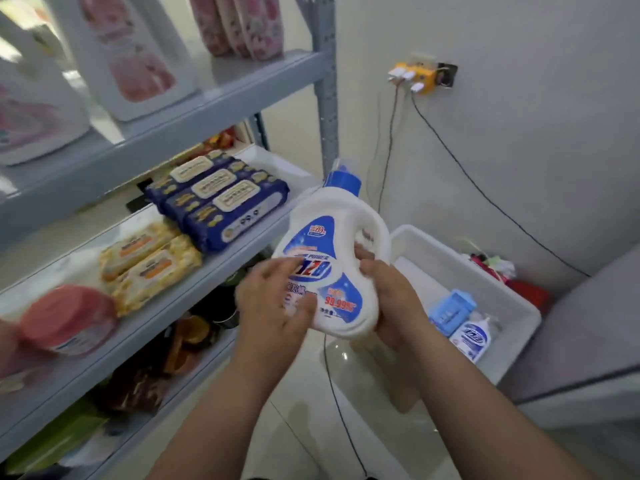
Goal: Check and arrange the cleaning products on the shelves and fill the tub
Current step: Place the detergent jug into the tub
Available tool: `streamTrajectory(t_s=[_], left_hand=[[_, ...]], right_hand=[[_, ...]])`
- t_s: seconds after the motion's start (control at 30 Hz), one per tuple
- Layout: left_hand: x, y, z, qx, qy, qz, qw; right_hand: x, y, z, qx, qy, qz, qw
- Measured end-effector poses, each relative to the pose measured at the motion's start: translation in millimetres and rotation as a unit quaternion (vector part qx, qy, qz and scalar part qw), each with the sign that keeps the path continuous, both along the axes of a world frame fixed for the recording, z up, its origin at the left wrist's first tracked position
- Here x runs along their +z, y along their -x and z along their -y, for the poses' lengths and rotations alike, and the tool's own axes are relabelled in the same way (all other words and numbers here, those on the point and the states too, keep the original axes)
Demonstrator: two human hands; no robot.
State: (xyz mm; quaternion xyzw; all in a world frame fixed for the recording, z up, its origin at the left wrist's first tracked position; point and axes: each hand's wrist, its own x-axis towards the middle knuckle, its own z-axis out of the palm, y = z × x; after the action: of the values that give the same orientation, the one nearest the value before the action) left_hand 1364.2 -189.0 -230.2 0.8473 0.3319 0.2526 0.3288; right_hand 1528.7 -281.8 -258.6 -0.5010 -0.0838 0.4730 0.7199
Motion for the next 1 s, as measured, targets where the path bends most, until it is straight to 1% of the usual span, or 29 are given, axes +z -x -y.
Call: streamTrajectory(t_s=[0.03, 0.07, 0.1, 0.13, 0.17, 0.23, 0.3, 0.37, 0.43, 0.5, 0.63, 0.83, 1.0], left_hand=[[0, -6, -5, 0.02, 0.091, -0.003, 0.996], [-1, -11, -9, 0.021, 0.21, 0.017, 0.977], [-3, -15, -12, 0.013, 0.313, 0.044, 0.949], [-5, -20, -12, 0.006, 0.374, 0.064, 0.925], [-6, -24, -10, -0.004, 0.372, 0.065, 0.926], [-11, -35, -3, -0.03, 0.311, 0.059, 0.948], [-17, -50, 3, -0.072, 0.25, 0.05, 0.964], [-24, -65, 3, -0.118, 0.225, 0.042, 0.966], [-33, -80, -4, -0.159, 0.212, 0.026, 0.964], [-41, -96, -18, -0.191, 0.213, 0.007, 0.958], [-57, -133, -60, -0.235, 0.246, -0.021, 0.94], [-62, -203, -126, -0.305, 0.318, -0.057, 0.896], [-82, -258, -144, -0.339, 0.335, -0.119, 0.871]], right_hand=[[-3, -7, 8, -0.001, 0.002, -0.007, 1.0], [-7, -14, 15, -0.003, 0.008, -0.016, 1.0], [-10, -20, 21, -0.003, 0.018, -0.023, 1.0], [-14, -26, 24, -0.004, 0.037, -0.019, 0.999], [-20, -33, 24, -0.012, 0.061, -0.004, 0.998], [-32, -45, 22, -0.039, 0.113, 0.034, 0.992], [-44, -55, 18, -0.076, 0.116, 0.02, 0.99], [-55, -66, 13, -0.103, 0.115, -0.003, 0.988], [-64, -79, 8, -0.124, 0.128, -0.003, 0.984], [-70, -94, 2, -0.14, 0.144, -0.001, 0.98], [-66, -119, -14, -0.17, 0.174, 0.01, 0.97], [-62, -145, -34, -0.229, 0.223, -0.001, 0.947], [-70, -151, -28, -0.28, 0.247, -0.015, 0.927]])
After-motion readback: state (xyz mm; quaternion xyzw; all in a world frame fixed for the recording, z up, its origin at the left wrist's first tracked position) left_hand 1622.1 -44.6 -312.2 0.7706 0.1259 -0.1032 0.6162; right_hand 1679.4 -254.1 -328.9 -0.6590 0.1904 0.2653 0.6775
